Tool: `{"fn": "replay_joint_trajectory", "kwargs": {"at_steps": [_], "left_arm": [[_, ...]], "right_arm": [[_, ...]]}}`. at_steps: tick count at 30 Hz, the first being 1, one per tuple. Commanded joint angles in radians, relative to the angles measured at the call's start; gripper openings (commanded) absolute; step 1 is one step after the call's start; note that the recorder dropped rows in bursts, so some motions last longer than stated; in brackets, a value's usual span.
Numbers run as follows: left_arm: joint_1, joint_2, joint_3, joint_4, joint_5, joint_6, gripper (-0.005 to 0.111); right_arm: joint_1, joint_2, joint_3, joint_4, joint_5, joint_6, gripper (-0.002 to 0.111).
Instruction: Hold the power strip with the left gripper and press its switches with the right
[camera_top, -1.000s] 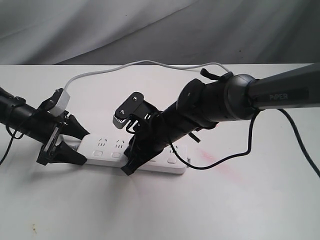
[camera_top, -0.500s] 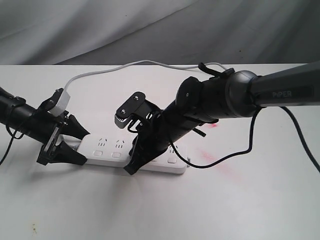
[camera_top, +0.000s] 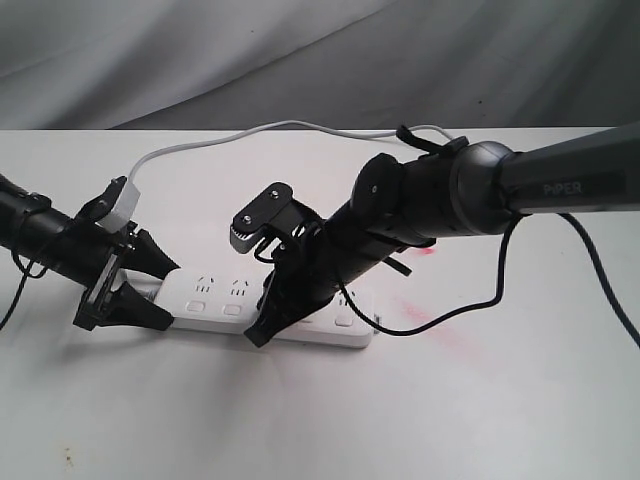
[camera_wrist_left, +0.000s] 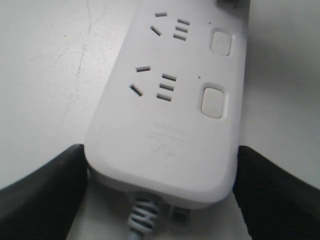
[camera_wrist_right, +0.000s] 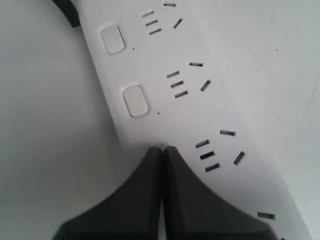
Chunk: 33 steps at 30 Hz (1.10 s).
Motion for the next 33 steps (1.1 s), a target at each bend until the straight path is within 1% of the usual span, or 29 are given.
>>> {"fn": "replay_joint_trajectory", "kwargs": {"at_steps": [1,4,11,13,15,17,21,26,33], "left_arm": [[-0.006,0.029,0.021,0.109,-0.05,-0.022,0.063],[-0.006,0.029,0.021,0.109,-0.05,-0.022,0.063],[-0.006,0.029,0.021,0.109,-0.05,-0.022,0.063],[-0.006,0.029,0.021,0.109,-0.05,-0.022,0.063],[-0.006,0.029,0.021,0.109,-0.05,-0.022,0.063],[-0.006,0.029,0.021,0.109,-0.05,-0.022,0.063],[-0.006,0.029,0.021,0.109,-0.05,-0.022,0.063],[-0.006,0.029,0.021,0.109,-0.05,-0.022,0.063],[-0.006,0.029,0.021,0.109,-0.05,-0.022,0.063]], "right_arm": [[-0.009,0.091,0.02,-0.053,0.005,-0.026,0.0],[-0.009,0.093,-0.001,-0.005,0.008,-0.072,0.0],[-0.011,0.074,-0.012,-0.003,0.015,-0.082,0.0],[-0.011,0.034,-0.012,0.052,-0.011,-0.153,0.0],[-0.013,-0.027,-0.012,0.161,-0.032,-0.251,0.0],[-0.024,-0.09,-0.012,0.221,-0.035,-0.295,0.0],[-0.065,-0.167,-0.012,0.219,0.018,-0.303,0.0],[-0.107,-0.183,-0.007,0.207,0.121,-0.303,0.0],[-0.109,-0.183,0.117,0.201,0.083,-0.322,0.0]]}}
